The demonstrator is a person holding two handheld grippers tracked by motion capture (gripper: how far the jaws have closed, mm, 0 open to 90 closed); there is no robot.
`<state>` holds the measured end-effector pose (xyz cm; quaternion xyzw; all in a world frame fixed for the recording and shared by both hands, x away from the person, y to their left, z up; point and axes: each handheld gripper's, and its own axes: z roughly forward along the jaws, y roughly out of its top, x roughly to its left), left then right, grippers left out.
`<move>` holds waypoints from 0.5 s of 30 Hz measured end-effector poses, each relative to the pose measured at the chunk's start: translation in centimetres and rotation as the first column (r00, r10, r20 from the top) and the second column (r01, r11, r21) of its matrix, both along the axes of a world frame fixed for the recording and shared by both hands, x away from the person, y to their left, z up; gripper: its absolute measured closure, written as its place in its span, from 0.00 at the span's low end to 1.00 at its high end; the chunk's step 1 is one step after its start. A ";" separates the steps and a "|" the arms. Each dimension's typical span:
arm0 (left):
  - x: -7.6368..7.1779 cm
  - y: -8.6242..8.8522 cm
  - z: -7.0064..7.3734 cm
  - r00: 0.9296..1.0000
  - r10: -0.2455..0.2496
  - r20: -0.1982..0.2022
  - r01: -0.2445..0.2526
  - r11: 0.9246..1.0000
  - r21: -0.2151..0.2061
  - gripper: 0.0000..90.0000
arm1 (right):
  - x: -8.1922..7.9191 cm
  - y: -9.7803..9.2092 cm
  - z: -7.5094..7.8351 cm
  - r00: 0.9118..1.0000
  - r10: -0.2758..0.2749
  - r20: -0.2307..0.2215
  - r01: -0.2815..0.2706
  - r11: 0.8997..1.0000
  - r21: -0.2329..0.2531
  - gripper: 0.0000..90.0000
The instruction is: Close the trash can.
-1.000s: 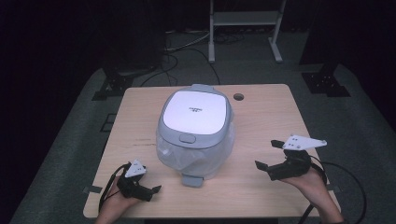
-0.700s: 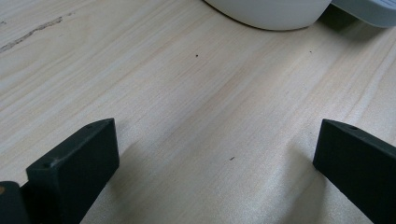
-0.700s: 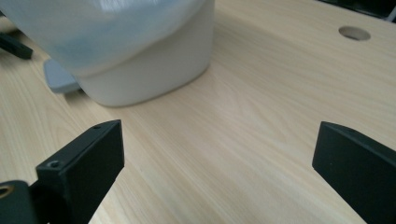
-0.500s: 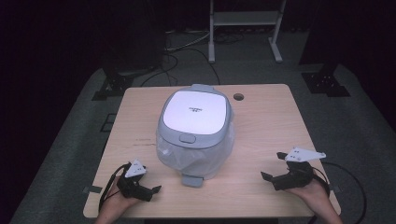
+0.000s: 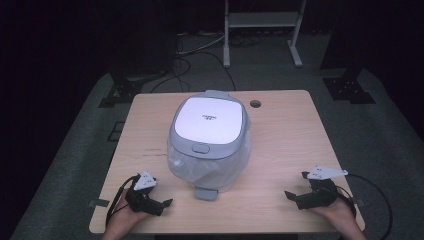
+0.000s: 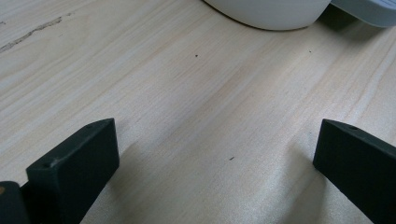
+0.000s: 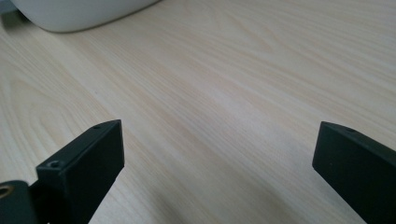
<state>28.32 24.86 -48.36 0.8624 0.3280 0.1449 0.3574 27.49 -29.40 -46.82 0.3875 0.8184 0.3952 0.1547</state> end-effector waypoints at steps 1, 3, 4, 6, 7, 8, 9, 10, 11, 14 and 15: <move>0.0 0.0 0.0 1.000 0.000 0.000 0.000 1.000 0.000 0.00 | 0.0 -0.1 -0.2 1.000 -0.002 0.000 0.002 1.000 -0.009 0.02; 0.0 0.0 0.0 1.000 0.000 0.000 0.000 1.000 0.000 0.00 | 0.1 -0.2 -0.5 1.000 -0.008 -0.010 0.008 1.000 -0.024 0.02; 0.0 0.0 0.0 1.000 0.000 0.000 0.000 1.000 0.000 0.00 | 0.1 -0.2 -0.6 1.000 -0.010 -0.014 0.009 0.999 -0.033 0.02; 0.0 0.0 0.0 1.000 0.000 0.000 0.000 1.000 0.000 0.00 | 0.2 -0.3 -0.9 1.000 -0.011 -0.022 0.010 0.999 -0.049 0.02; 0.0 0.0 0.0 1.000 -0.001 0.000 0.001 1.000 0.001 0.00 | 0.3 -0.3 -1.1 1.000 -0.012 -0.026 0.011 0.999 -0.053 0.02; 0.0 0.0 0.0 1.000 -0.001 0.000 0.001 1.000 0.000 0.00 | 0.3 -0.3 -1.2 0.999 -0.013 -0.031 0.011 0.998 -0.061 0.01; 0.0 0.0 0.0 1.000 -0.002 0.000 0.002 1.000 0.000 0.00 | 0.4 -0.3 -1.4 0.999 -0.013 -0.040 0.010 0.998 -0.066 0.02; 0.0 0.0 0.0 1.000 -0.001 0.000 0.001 1.000 0.000 0.00 | 0.4 -0.3 -1.5 0.999 -0.013 -0.043 0.010 0.998 -0.070 0.02; 0.0 0.0 0.0 1.000 -0.002 0.000 0.002 1.000 0.000 0.00 | 0.4 -0.4 -1.6 0.999 -0.015 -0.047 0.011 0.997 -0.079 0.02; 0.0 0.0 0.0 1.000 -0.002 0.000 0.002 1.000 0.000 0.00 | 0.5 -0.4 -1.8 0.998 -0.015 -0.054 0.010 0.996 -0.087 0.01; 0.0 0.0 0.0 1.000 -0.002 0.000 0.002 1.000 0.000 0.00 | 0.5 -0.4 -1.9 0.999 -0.018 -0.050 0.013 0.996 -0.089 0.01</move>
